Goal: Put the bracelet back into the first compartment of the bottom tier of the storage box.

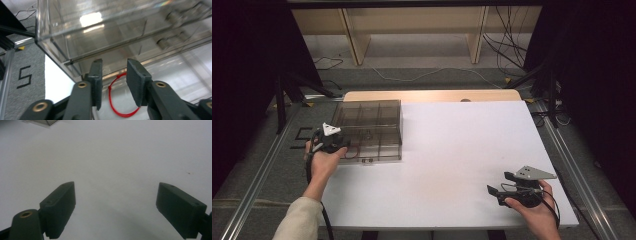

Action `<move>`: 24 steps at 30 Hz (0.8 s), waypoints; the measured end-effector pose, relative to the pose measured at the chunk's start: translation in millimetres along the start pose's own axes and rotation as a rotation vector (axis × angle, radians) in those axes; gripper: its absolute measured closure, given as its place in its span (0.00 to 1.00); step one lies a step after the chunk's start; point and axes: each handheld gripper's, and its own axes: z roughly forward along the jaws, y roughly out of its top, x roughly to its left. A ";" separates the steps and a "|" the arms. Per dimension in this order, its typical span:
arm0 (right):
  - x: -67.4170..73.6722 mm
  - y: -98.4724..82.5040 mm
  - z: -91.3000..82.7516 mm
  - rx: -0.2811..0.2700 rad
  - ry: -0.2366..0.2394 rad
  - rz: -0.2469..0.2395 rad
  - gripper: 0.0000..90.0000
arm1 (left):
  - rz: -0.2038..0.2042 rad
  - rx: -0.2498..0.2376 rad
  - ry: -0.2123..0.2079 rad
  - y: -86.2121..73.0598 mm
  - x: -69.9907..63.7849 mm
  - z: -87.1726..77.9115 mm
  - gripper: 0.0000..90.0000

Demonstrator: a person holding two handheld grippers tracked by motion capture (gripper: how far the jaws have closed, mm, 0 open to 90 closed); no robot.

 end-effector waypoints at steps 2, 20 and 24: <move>0.1 0.0 0.0 0.001 0.000 0.000 0.19 | -0.007 -0.018 -0.015 1.6 -1.5 -3.3 0.65; 0.1 -0.2 -0.1 0.005 0.002 0.000 0.19 | 0.102 -0.126 -0.292 8.4 -61.0 -28.6 0.32; -0.1 -0.3 -0.1 0.001 0.004 0.000 0.19 | 0.140 -0.129 -0.351 4.1 -81.1 -32.4 0.31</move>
